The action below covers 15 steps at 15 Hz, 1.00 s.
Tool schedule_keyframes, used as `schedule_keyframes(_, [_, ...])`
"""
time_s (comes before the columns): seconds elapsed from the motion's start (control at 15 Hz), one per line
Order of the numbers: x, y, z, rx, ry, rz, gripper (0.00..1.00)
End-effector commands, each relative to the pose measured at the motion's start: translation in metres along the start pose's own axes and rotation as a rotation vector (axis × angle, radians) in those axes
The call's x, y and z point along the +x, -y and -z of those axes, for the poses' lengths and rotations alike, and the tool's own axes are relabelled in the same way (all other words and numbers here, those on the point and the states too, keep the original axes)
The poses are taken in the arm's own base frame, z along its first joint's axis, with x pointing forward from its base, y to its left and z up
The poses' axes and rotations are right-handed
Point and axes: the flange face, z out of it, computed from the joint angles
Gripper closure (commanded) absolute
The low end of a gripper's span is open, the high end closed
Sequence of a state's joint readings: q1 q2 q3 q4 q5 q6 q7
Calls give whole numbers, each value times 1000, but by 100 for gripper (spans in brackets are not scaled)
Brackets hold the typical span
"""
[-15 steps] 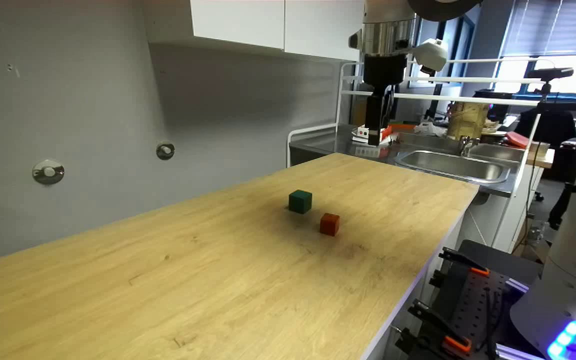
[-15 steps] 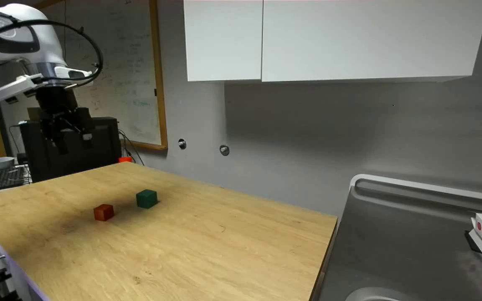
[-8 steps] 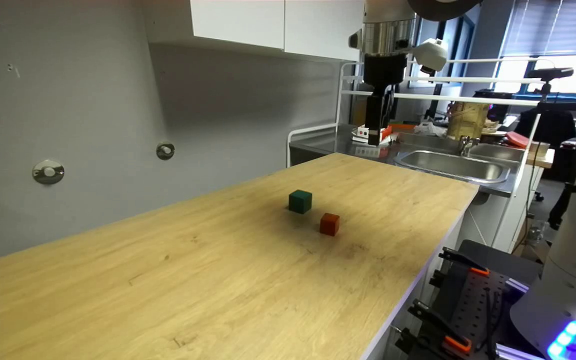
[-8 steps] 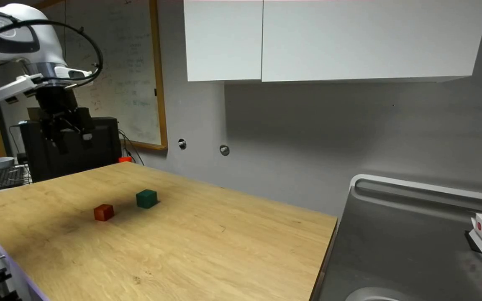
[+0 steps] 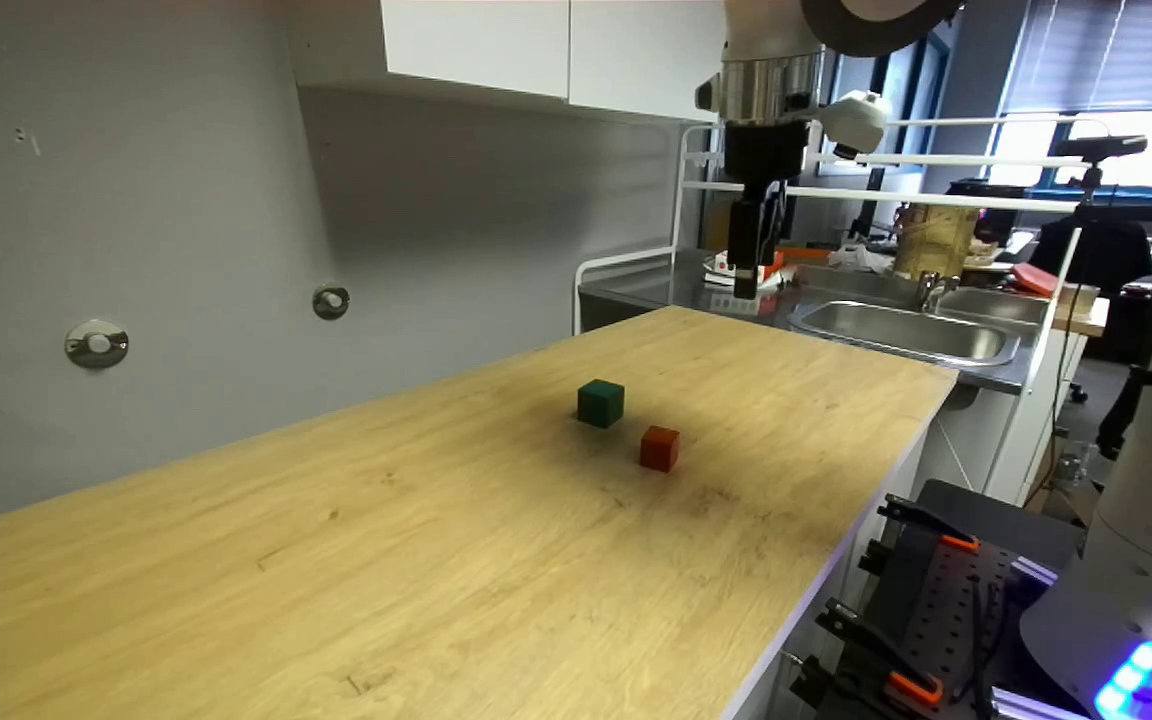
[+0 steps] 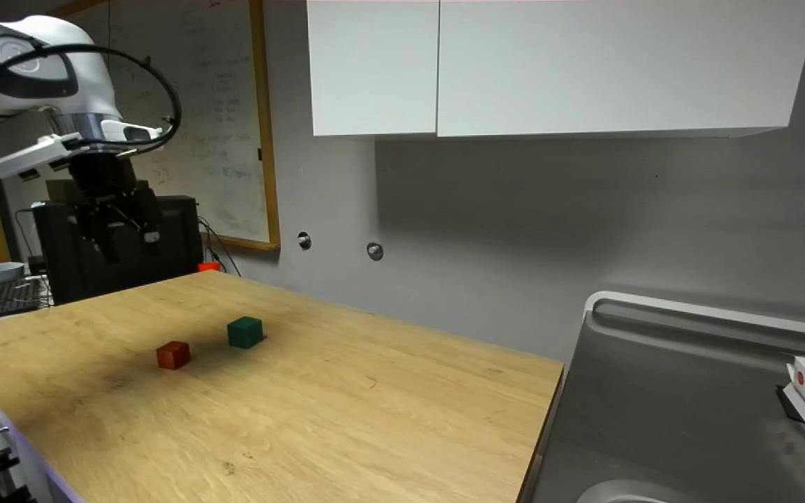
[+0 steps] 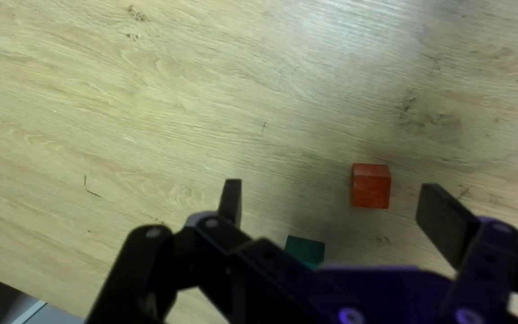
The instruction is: Put the red cube on top of the green cube
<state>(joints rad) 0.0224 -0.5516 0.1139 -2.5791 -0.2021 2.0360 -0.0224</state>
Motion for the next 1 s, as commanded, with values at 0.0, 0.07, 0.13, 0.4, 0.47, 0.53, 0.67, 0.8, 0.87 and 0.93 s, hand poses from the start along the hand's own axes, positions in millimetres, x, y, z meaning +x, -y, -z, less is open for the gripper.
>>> schedule_keyframes(0.0, [21,-10,-27,44,-13,-10,0])
schedule_keyframes(0.07, [28,-12,-38,55,-25,-13,0])
schedule_keyframes(0.13, [34,-13,-48,68,-32,-13,0])
schedule_keyframes(0.4, [58,-8,-96,136,-42,-6,0])
schedule_keyframes(0.47, [62,-4,-108,154,-37,0,0])
schedule_keyframes(0.53, [66,0,-120,173,-30,6,0])
schedule_keyframes(0.67, [72,12,-141,208,-10,25,0])
schedule_keyframes(0.8, [77,25,-158,247,14,49,0])
schedule_keyframes(0.87, [80,34,-167,262,33,67,0])
schedule_keyframes(0.93, [82,42,-174,276,51,84,0])
